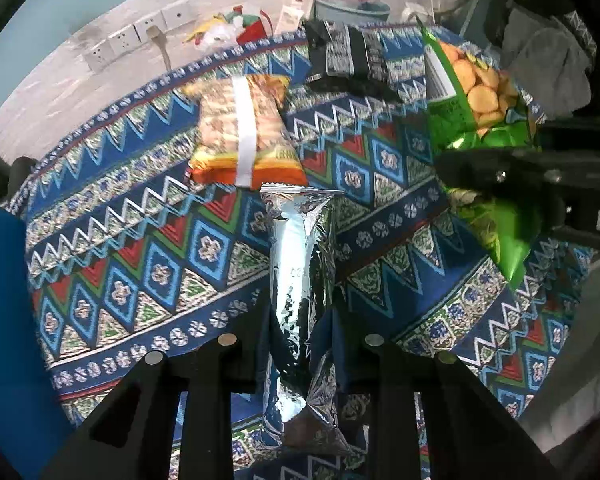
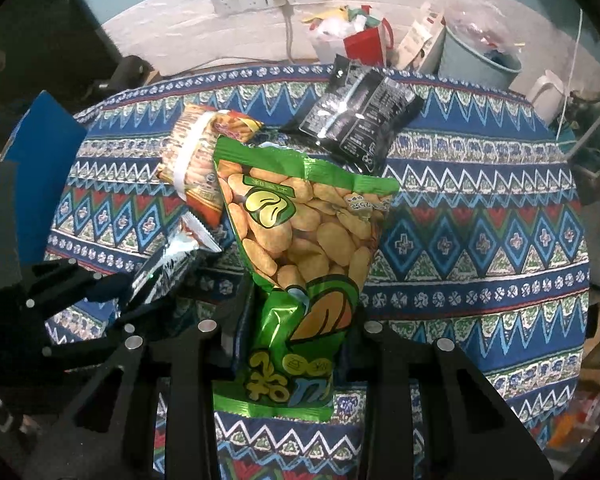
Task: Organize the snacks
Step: 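Lift the silver pack and green peanut bag and carry them toward the box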
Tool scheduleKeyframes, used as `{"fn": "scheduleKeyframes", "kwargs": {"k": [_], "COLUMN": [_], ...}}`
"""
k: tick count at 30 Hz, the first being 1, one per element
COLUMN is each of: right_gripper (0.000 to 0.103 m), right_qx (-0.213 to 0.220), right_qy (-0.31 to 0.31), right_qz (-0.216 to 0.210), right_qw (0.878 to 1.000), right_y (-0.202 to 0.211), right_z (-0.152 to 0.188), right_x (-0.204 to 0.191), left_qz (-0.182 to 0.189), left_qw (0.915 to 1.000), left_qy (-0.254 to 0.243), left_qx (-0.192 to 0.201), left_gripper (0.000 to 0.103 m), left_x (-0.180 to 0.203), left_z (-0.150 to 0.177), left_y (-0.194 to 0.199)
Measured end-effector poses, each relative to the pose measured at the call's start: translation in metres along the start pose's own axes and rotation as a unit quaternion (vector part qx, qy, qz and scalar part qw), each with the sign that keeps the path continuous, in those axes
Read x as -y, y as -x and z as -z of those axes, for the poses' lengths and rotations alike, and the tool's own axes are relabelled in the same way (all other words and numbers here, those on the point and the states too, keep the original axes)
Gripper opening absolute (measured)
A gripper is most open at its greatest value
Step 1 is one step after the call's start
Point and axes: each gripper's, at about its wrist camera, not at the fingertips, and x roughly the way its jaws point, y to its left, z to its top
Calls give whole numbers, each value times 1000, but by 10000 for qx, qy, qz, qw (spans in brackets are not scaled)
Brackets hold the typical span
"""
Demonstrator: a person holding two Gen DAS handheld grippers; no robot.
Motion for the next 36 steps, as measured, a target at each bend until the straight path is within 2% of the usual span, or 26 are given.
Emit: {"fn": "scheduleKeyframes", "kwargs": {"k": [15,21,36], "right_gripper": [32,32,32], "right_qx": [396,605,996], "right_qy": [323,522,867], "right_qz": [-83,-149,-500], "right_qw": [9987,9967,9900], "right_y": [33,53,88], "right_z": [-11,-16,-27], "right_x": [-31,-50,-99], "left_qz": [-281,-417,-444], "left_qw": [9965,9928,9831], "left_qy": [366,457,912], "left_qx": [692,1026,1523], "left_gripper": [26,26,26], "left_x": [-21,-34,-75], "left_z": [9,1,15], "left_y": [86,106,163]}}
